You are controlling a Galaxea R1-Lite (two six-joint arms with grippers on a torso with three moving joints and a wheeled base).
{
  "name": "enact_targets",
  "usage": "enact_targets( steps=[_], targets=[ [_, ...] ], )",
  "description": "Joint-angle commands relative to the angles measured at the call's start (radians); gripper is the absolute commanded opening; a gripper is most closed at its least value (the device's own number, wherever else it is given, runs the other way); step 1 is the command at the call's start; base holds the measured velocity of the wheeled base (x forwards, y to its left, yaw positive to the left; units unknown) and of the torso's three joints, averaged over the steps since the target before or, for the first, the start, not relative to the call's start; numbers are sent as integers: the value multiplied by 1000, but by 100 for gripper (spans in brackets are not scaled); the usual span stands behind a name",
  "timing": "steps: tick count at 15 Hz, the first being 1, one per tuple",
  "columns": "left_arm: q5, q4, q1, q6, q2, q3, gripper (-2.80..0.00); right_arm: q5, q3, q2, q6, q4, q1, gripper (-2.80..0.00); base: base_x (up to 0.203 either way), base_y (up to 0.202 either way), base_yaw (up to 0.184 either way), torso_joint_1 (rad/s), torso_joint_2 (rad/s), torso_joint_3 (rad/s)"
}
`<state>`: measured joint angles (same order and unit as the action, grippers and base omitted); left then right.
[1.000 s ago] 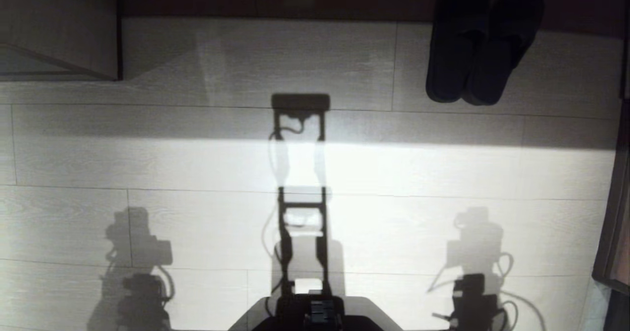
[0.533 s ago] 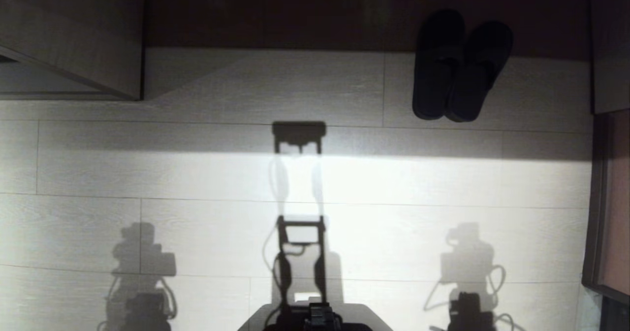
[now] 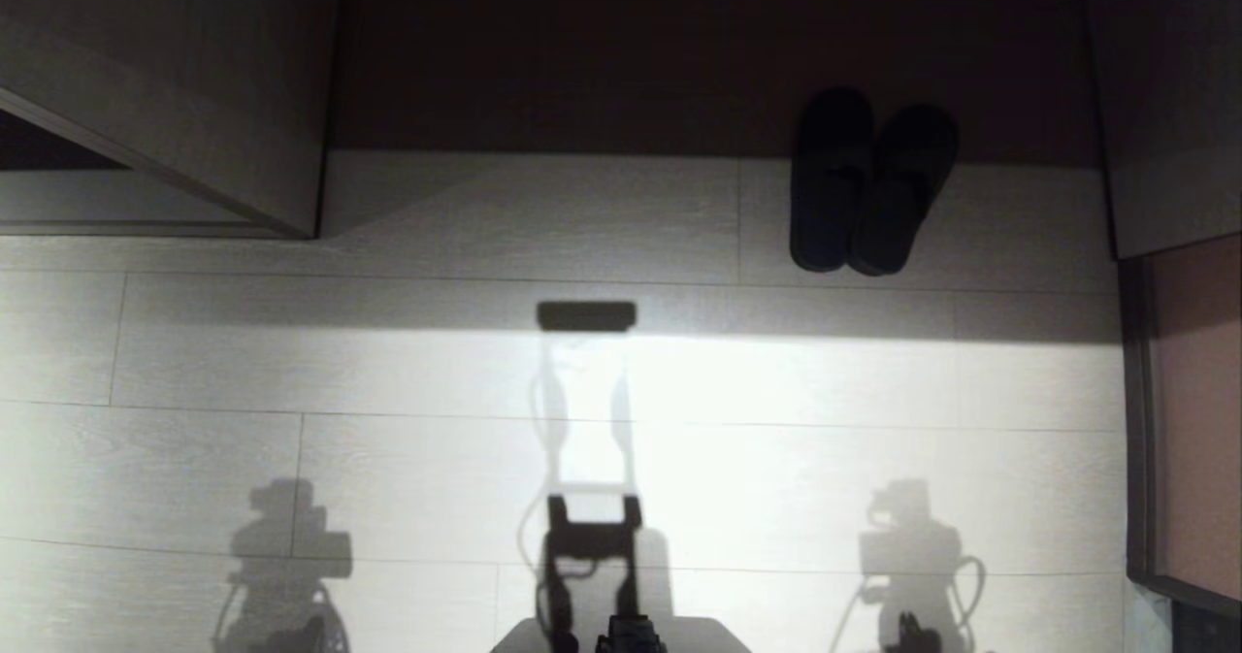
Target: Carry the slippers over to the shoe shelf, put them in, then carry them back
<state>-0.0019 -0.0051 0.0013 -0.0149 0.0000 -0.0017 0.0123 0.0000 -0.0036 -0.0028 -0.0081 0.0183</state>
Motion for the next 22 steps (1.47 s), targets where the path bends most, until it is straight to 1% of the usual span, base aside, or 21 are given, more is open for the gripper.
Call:
enact_targets(
  steps=[1, 22],
  targets=[
    [0, -1, 0, 0, 0, 0, -280, 0, 2, 4, 0, -1, 2, -280, 0, 0, 0, 7, 5, 200],
    [-1, -1, 0, 0, 2, 0, -280, 0, 2, 4, 0, -1, 2, -280, 0, 0, 0, 2, 1, 204]
  ],
)
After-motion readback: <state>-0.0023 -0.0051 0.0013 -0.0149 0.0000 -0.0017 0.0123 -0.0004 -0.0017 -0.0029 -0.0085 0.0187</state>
